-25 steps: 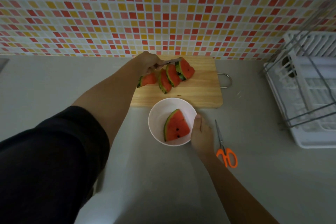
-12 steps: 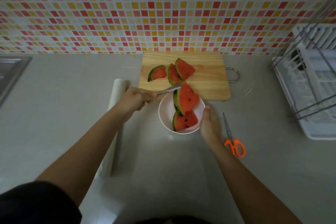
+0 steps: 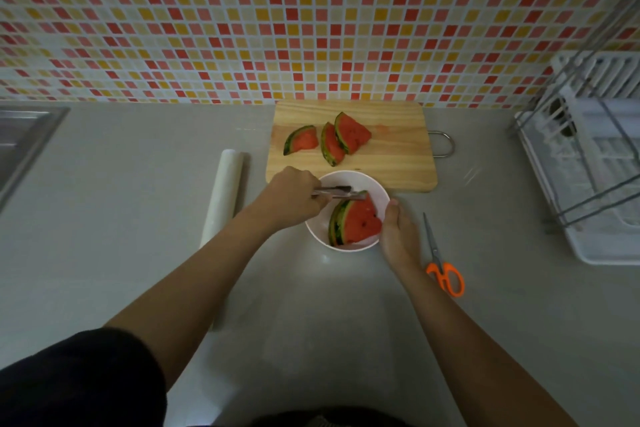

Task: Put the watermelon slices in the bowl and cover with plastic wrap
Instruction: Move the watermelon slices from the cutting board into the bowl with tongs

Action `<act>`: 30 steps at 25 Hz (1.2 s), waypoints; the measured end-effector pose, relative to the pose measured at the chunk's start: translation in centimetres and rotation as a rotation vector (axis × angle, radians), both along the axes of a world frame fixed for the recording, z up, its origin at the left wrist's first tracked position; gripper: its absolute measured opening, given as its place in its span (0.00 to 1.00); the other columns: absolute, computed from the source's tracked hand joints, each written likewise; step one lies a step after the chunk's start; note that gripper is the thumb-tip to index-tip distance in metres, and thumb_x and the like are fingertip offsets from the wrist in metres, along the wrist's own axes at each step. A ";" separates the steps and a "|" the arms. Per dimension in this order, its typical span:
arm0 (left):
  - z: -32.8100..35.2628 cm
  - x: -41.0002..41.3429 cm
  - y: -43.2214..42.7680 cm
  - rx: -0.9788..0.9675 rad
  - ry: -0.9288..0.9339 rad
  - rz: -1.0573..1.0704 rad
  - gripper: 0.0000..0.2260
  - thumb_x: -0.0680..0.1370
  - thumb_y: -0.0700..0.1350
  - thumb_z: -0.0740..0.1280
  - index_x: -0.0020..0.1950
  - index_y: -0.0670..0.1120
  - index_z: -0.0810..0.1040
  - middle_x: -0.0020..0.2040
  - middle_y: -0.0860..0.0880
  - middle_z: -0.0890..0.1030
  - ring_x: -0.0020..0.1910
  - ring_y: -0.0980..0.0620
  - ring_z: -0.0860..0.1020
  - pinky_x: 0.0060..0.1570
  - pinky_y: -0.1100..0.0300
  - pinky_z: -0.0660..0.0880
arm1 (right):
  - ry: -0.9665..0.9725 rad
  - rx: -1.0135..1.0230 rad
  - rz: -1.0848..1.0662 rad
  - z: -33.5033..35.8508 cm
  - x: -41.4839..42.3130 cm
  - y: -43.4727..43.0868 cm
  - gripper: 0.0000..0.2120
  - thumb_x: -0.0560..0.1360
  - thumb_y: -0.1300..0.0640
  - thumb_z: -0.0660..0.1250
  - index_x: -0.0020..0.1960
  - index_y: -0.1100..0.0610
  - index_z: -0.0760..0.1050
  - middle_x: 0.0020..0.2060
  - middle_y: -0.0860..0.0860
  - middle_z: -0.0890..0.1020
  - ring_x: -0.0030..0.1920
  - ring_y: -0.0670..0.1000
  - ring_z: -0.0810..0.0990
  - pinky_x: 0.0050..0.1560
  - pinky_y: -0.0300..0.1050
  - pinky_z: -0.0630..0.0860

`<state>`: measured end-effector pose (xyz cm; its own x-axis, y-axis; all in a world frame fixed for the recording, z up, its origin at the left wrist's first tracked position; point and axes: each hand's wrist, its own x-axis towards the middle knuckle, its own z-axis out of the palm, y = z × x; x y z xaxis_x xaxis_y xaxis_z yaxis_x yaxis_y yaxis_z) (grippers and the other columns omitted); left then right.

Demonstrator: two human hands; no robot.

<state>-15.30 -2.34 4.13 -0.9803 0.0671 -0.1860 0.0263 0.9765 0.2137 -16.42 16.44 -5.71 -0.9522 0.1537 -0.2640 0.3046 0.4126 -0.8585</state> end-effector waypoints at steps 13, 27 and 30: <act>0.5 -11.3 -4.1 0.442 -0.055 0.588 0.19 0.74 0.49 0.67 0.29 0.42 0.65 0.27 0.48 0.66 0.25 0.52 0.65 0.28 0.60 0.63 | -0.001 -0.038 0.004 -1.2 -0.2 0.2 0.22 0.79 0.45 0.48 0.57 0.55 0.75 0.45 0.50 0.77 0.47 0.50 0.74 0.50 0.44 0.66; -0.6 -11.6 -3.9 0.868 0.009 0.799 0.15 0.72 0.40 0.71 0.29 0.44 0.68 0.27 0.48 0.66 0.24 0.53 0.63 0.25 0.62 0.60 | -0.005 -0.023 0.002 -1.2 -0.3 0.3 0.21 0.79 0.44 0.47 0.56 0.52 0.76 0.44 0.47 0.75 0.46 0.48 0.72 0.50 0.44 0.65; 0.2 -7.4 -4.1 0.994 0.027 0.719 0.11 0.70 0.42 0.71 0.28 0.44 0.76 0.22 0.52 0.70 0.21 0.55 0.63 0.21 0.67 0.59 | -0.014 -0.040 0.003 -0.9 -0.2 0.3 0.21 0.78 0.43 0.47 0.53 0.49 0.75 0.45 0.49 0.78 0.47 0.49 0.74 0.49 0.44 0.65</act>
<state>-22.71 -6.48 4.38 -0.8552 -0.3896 -0.3418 -0.4357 0.1830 0.8813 -16.60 16.71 -6.58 -0.9490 0.1395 -0.2829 0.3151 0.3792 -0.8700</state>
